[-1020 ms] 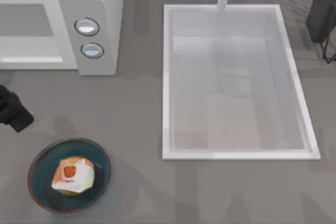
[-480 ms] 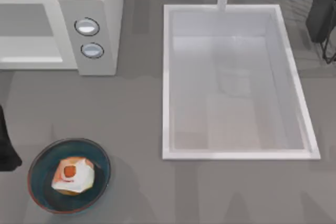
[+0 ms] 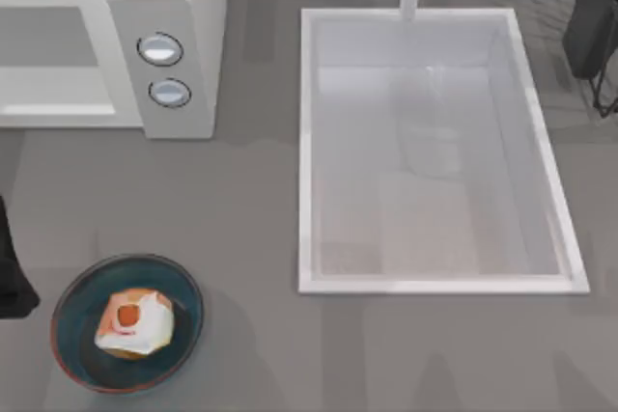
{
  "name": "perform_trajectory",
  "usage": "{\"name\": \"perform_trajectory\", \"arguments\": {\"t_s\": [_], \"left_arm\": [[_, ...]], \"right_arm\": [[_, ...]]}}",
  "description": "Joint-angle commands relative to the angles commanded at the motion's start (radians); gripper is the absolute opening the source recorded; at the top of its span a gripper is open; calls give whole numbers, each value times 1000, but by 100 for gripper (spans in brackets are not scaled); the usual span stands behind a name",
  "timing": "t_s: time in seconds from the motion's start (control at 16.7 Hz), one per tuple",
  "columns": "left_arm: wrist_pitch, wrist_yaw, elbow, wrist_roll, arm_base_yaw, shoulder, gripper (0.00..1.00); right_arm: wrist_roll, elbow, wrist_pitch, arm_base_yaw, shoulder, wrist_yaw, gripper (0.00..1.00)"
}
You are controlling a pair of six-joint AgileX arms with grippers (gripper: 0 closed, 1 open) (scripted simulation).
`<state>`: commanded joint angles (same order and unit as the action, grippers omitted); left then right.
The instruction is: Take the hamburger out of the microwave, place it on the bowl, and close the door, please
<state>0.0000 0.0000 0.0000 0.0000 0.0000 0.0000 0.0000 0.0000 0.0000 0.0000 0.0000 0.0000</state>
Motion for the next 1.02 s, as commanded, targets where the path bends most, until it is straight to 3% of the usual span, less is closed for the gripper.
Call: {"name": "perform_trajectory", "arguments": {"t_s": [0.72, 1.02], "left_arm": [[0, 0, 0, 0, 0, 0, 2], [0, 0, 0, 0, 0, 0, 0]], "right_arm": [[0, 0, 0, 0, 0, 0, 100], [0, 0, 0, 0, 0, 0, 100]]}}
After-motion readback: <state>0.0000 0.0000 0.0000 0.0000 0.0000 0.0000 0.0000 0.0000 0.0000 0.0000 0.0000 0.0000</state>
